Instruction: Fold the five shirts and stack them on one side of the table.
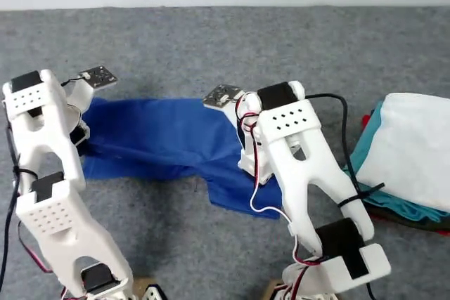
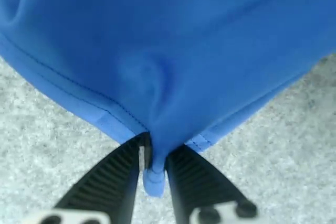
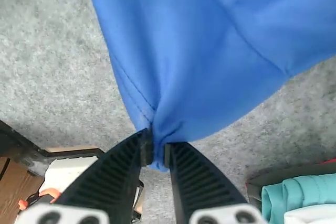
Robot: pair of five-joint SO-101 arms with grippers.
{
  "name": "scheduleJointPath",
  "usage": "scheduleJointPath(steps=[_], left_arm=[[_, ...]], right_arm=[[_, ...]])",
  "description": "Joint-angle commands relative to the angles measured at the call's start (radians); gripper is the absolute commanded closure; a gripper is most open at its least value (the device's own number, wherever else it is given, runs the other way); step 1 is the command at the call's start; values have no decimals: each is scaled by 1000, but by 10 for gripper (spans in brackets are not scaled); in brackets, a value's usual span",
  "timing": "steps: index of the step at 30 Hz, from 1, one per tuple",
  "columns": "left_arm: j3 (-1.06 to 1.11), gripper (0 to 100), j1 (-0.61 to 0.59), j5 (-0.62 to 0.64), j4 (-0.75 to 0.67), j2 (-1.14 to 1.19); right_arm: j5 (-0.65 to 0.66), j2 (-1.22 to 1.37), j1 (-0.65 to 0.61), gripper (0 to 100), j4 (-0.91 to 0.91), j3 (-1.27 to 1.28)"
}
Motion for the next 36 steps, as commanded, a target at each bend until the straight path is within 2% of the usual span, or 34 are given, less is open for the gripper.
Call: scheduleJointPath(steps=[1,3,5,12,22,30,36], left_arm=[[-27,930,6,-9,31,-23],[-59,920,5,-6,60,-23],[-88,920,3,-5,78,-23],[-120,916,8,44,77,-127],[-120,916,9,44,77,-316],[-120,916,21,44,77,-376],[-116,915,18,44,78,-434]], right_arm=[[-5,-67,1,864,44,-8],[-6,-87,2,763,44,-8],[-29,-125,2,715,41,-12],[-40,-165,18,713,36,-101],[-41,62,134,715,-199,-233],[-118,237,133,715,-200,-391],[-121,265,137,715,-199,-410]])
